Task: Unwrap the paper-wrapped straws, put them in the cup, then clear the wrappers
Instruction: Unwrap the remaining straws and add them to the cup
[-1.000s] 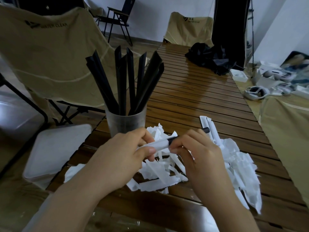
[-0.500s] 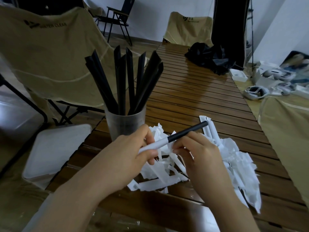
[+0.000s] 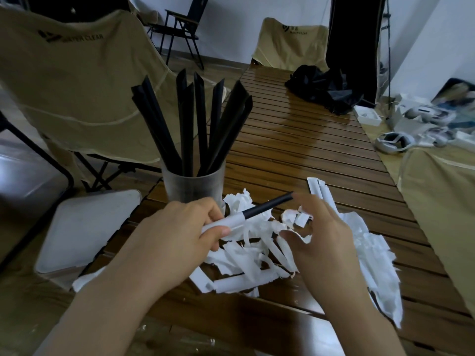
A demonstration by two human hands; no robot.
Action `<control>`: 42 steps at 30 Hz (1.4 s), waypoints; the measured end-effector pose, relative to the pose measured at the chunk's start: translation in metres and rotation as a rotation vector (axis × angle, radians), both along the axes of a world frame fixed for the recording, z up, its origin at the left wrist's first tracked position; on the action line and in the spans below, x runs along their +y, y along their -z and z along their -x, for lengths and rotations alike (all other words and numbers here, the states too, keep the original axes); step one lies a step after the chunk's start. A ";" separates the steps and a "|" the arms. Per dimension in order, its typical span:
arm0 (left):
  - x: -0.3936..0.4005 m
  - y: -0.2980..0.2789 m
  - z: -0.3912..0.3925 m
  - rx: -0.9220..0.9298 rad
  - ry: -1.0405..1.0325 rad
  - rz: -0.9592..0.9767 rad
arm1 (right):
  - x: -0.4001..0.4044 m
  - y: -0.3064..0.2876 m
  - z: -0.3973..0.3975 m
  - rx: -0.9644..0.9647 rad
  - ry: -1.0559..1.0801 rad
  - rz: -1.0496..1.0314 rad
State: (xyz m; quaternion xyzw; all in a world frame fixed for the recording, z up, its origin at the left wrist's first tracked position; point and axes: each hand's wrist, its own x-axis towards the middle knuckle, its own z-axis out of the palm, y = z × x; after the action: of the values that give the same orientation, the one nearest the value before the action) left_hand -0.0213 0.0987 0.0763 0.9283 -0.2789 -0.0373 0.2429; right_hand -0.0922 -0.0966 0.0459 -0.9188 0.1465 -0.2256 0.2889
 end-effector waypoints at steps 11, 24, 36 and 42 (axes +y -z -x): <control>-0.009 -0.008 0.008 0.079 0.132 -0.004 | 0.013 -0.008 0.000 -0.054 -0.354 0.244; -0.007 -0.010 0.006 0.107 0.187 -0.015 | 0.008 -0.012 0.000 -0.218 -0.367 0.115; -0.012 -0.015 0.014 -0.006 0.109 -0.001 | 0.015 -0.013 -0.001 -0.271 -0.315 0.084; -0.015 -0.014 0.013 0.085 0.037 0.124 | 0.023 -0.020 0.002 -0.400 -0.298 0.189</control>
State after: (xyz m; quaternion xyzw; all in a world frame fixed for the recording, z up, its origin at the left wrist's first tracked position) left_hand -0.0343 0.0834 0.0903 0.9038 -0.2871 -0.0636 0.3109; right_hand -0.0941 -0.0736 0.0656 -0.8903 -0.0723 -0.3701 0.2551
